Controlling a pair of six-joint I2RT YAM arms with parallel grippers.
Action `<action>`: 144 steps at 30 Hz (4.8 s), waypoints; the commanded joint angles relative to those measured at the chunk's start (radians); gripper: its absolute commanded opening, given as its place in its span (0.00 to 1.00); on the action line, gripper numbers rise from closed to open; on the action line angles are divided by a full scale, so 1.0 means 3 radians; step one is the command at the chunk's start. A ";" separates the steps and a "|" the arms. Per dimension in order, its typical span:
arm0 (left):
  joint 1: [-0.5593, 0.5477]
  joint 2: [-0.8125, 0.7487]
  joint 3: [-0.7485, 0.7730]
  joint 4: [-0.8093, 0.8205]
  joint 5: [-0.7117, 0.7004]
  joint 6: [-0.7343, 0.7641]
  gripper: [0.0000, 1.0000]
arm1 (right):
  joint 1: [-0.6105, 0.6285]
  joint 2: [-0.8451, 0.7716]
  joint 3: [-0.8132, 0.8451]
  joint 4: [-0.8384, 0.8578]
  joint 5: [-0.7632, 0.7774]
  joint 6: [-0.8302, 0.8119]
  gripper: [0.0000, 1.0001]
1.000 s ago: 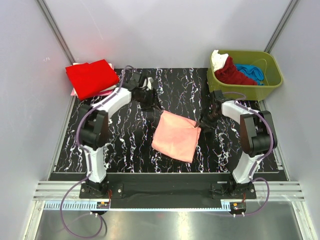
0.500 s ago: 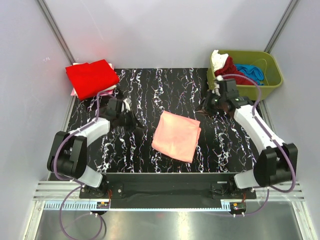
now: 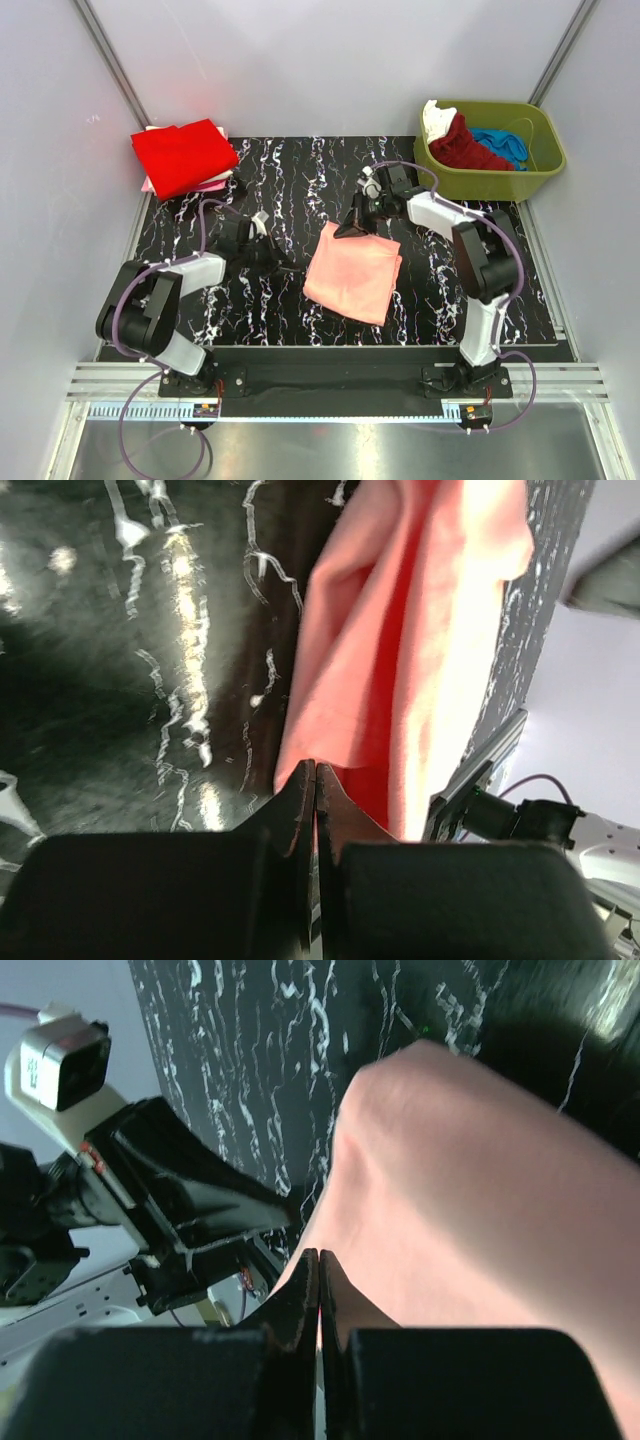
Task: Fold and stack the t-shirts
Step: Fold the tshirt, then neatly place the folded tshirt to the corner
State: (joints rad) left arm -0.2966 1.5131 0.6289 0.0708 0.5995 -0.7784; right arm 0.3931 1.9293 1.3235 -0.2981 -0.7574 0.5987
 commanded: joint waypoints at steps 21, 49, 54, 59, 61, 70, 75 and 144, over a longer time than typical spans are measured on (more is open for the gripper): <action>-0.0463 0.0290 -0.0434 0.1298 0.0349 -0.0299 0.00 | 0.0004 0.0850 0.0579 -0.0070 0.0218 -0.0130 0.00; -0.0657 -0.1487 -0.0328 -0.0380 -0.0203 0.0048 0.00 | 0.0009 0.1152 0.0906 -0.0458 0.0326 -0.0104 0.00; -0.0949 -0.0771 0.0020 -0.0089 -0.0438 0.0074 0.00 | 0.0004 0.1152 0.0906 -0.0448 0.0326 -0.0109 0.00; -0.1143 -0.0131 -0.0265 0.0478 -0.0495 -0.0115 0.00 | 0.0004 0.1167 0.0911 -0.0453 0.0316 -0.0114 0.00; -0.1255 0.0054 -0.0586 0.0888 -0.0541 -0.0273 0.00 | 0.0004 0.1167 0.0921 -0.0469 0.0301 -0.0114 0.00; -0.1343 0.0188 -0.0650 0.0747 -0.0715 -0.0340 0.00 | 0.0009 0.1157 0.0921 -0.0423 0.0214 -0.0160 0.00; -0.1424 -0.0302 -0.0221 0.0099 -0.0714 -0.0295 0.00 | 0.0014 0.1132 0.1013 -0.0432 -0.0185 -0.0282 0.00; -0.1354 -0.1236 -0.0792 0.0258 -0.1993 -0.0820 0.80 | 0.0039 -0.0626 0.0068 -0.1410 0.2514 -0.0667 0.67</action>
State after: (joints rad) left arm -0.7219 1.0855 0.4187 -0.0307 0.0467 -0.9623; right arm 0.3870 1.8881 1.3685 -0.7292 -0.0639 0.3710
